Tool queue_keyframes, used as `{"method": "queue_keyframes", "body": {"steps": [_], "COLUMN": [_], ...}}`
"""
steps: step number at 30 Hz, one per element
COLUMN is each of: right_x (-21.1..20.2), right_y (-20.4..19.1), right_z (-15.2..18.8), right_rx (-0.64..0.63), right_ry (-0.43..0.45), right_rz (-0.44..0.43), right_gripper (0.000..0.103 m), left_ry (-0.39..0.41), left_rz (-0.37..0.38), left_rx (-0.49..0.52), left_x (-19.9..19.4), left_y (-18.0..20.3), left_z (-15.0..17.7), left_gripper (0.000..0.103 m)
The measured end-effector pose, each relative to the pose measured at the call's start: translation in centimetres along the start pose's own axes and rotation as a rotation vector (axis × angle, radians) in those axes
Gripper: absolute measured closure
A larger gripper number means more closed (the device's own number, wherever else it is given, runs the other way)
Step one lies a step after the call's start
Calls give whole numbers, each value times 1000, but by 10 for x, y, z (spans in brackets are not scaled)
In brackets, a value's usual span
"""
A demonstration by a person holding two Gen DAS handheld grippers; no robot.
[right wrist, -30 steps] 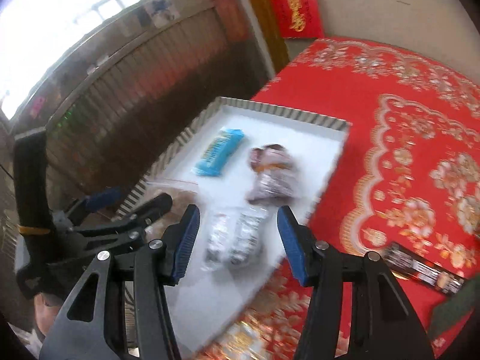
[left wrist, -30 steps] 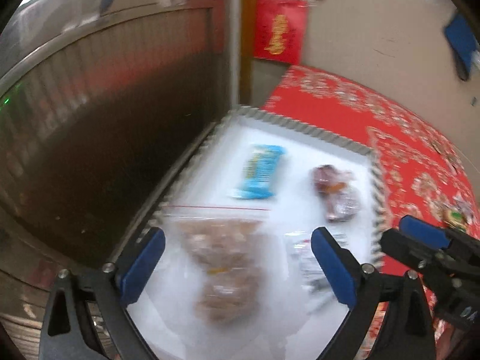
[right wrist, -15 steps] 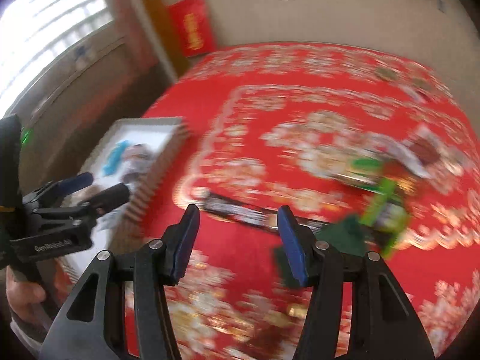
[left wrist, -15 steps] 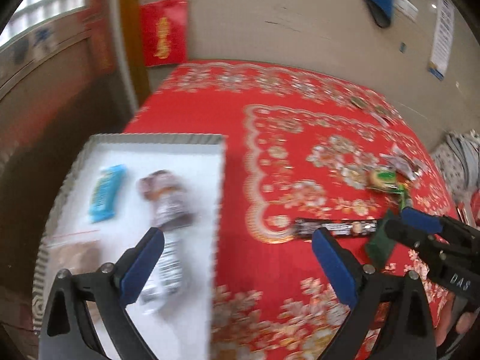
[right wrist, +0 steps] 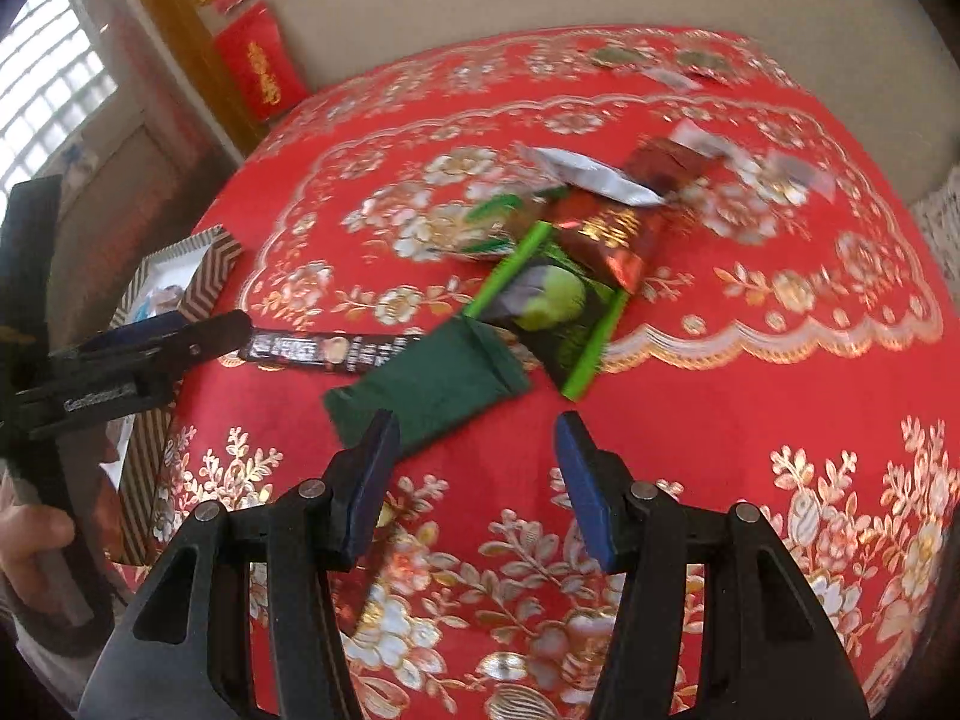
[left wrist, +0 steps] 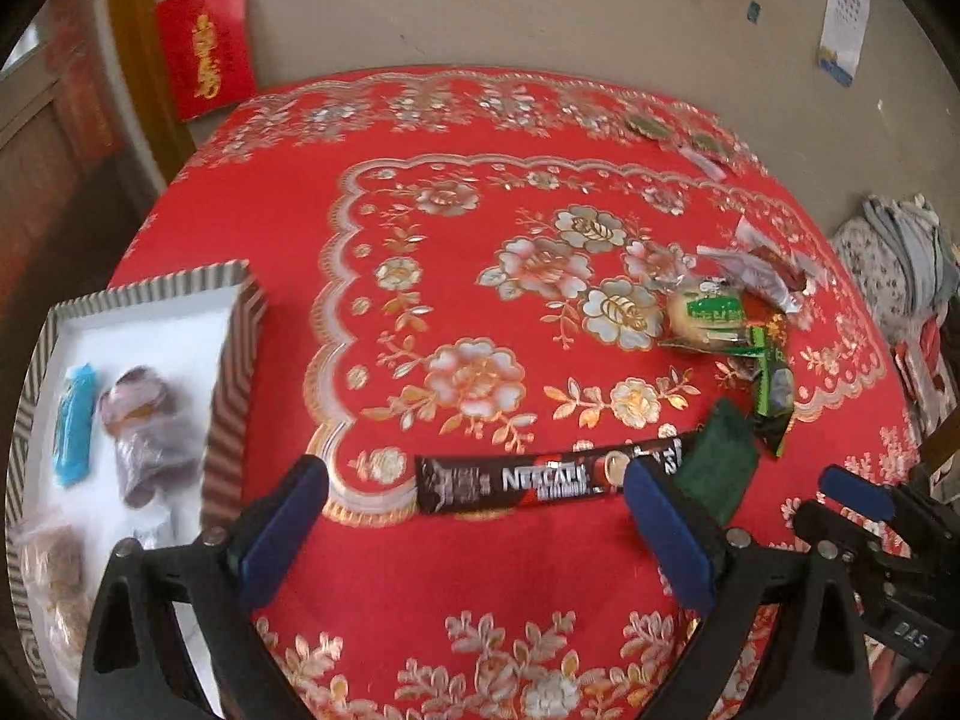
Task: Organize snacks
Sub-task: 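Move both tools back over the remaining snacks on the tablecloth, then grasp the Nescafe coffee stick with the left tool while the right grasps the red chocolate bar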
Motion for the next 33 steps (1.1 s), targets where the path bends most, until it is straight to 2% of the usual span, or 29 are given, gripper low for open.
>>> {"method": "queue_keyframes", "body": {"steps": [7, 11, 18, 22, 26, 29, 33], "right_x": [-2, 0, -1, -2, -2, -1, 0], "right_y": [6, 1, -6, -11, -11, -15, -19], "right_z": [2, 4, 6, 9, 17, 28, 43], "right_rx": [25, 15, -3, -12, -14, -34, -56], "right_ry": [9, -1, -6, -10, -28, -51, -76], "right_rz": [-23, -31, -38, -43, -17, -12, -4], "right_gripper": [49, 49, 49, 49, 49, 49, 49], "left_ry": [-49, -64, -48, -51, -95, -93, -135], "left_rz": [-94, -198, -252, -216, -115, -72, 67], "left_rx": [48, 71, 119, 168, 182, 138, 28], "left_x": [34, 52, 41, 28, 20, 15, 14], "left_y": [-3, -9, -11, 4, 19, 19, 20], "left_z": [-20, -24, -3, 24, 46, 44, 41], "left_gripper": [3, 3, 3, 3, 3, 3, 3]}}
Point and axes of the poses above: each gripper's, at about its wrist camera, not at the fingertips, and x roughly the way its jaws point, y to its right, z to its underside, the point moved 6 cm from there along x, roughly the way its jaws point, and after that the axes turned 1 degree about -y, right-handed, at the moved point
